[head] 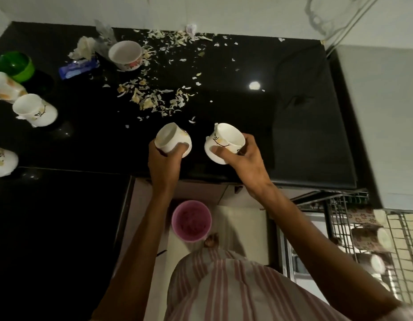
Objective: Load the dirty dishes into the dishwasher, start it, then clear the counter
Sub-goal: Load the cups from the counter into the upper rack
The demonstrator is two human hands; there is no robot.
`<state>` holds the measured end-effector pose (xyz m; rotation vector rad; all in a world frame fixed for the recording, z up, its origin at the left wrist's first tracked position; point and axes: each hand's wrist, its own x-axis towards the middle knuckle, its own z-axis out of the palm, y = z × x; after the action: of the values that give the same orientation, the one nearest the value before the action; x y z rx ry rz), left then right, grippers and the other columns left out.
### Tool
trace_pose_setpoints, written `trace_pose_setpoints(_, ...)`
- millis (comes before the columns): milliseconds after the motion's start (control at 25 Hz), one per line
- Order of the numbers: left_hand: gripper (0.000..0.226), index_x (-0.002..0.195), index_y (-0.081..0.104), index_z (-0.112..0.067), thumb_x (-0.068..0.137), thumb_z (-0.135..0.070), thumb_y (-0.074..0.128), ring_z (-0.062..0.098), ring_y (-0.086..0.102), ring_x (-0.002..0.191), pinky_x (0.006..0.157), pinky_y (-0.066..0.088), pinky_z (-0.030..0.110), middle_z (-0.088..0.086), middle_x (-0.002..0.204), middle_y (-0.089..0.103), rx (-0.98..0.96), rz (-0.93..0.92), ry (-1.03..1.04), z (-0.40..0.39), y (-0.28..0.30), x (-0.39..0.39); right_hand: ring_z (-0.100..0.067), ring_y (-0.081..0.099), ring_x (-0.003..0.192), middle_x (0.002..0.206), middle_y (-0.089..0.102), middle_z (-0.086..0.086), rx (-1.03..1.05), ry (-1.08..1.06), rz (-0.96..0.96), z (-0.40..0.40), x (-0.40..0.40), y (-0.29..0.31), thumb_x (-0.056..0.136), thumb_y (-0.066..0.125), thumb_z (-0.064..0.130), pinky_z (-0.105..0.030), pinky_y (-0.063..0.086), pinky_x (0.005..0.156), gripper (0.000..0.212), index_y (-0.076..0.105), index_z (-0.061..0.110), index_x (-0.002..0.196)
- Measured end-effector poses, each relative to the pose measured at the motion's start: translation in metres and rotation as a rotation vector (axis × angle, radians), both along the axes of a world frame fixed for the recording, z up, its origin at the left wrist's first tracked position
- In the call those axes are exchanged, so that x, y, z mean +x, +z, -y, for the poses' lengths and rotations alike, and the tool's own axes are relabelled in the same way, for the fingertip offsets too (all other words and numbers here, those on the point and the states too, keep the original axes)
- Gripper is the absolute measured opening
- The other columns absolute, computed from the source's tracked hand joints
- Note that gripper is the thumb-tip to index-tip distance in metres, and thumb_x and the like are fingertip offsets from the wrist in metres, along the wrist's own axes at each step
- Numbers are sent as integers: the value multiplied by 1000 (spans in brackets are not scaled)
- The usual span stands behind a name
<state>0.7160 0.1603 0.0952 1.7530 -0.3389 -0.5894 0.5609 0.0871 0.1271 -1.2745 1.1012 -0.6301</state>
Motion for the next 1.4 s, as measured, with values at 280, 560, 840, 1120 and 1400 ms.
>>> trace_pose_setpoints(280,76,129,54,-7,57,-27,70,23,63,112,84,56,32,12,125,63,-188,-498,-192,22,15,-81,-27,64,112,121,66,-10,188,-235,298,-3,-88,5,78,73,37,-46,52,96,60,54,12,128)
trace_pose_setpoints(560,77,138,44,-14,70,-32,75,20,63,108,80,59,35,7,127,56,-119,-501,-369,40,30,-151,-27,64,104,118,65,-12,350,-412,530,-23,-174,8,77,71,39,-42,54,89,64,55,6,129)
trace_pose_setpoints(840,76,133,49,-18,65,-36,76,21,64,108,65,56,26,6,123,61,1,-571,-551,46,22,-227,-29,60,107,108,65,-12,392,-591,623,-54,-259,9,83,54,21,-48,51,96,35,58,7,115)
trace_pose_setpoints(1120,85,127,56,-16,52,-48,80,23,67,105,71,56,31,9,120,64,93,-617,-788,43,19,-302,-35,58,105,108,65,-15,373,-756,733,-72,-332,6,89,46,20,-50,51,96,32,61,8,113)
trace_pose_setpoints(1400,79,124,60,-8,56,-44,79,28,66,107,77,58,37,16,119,65,187,-645,-921,37,9,-374,-25,65,100,111,65,-9,316,-914,743,-85,-408,-8,83,56,26,-39,56,89,57,47,7,136)
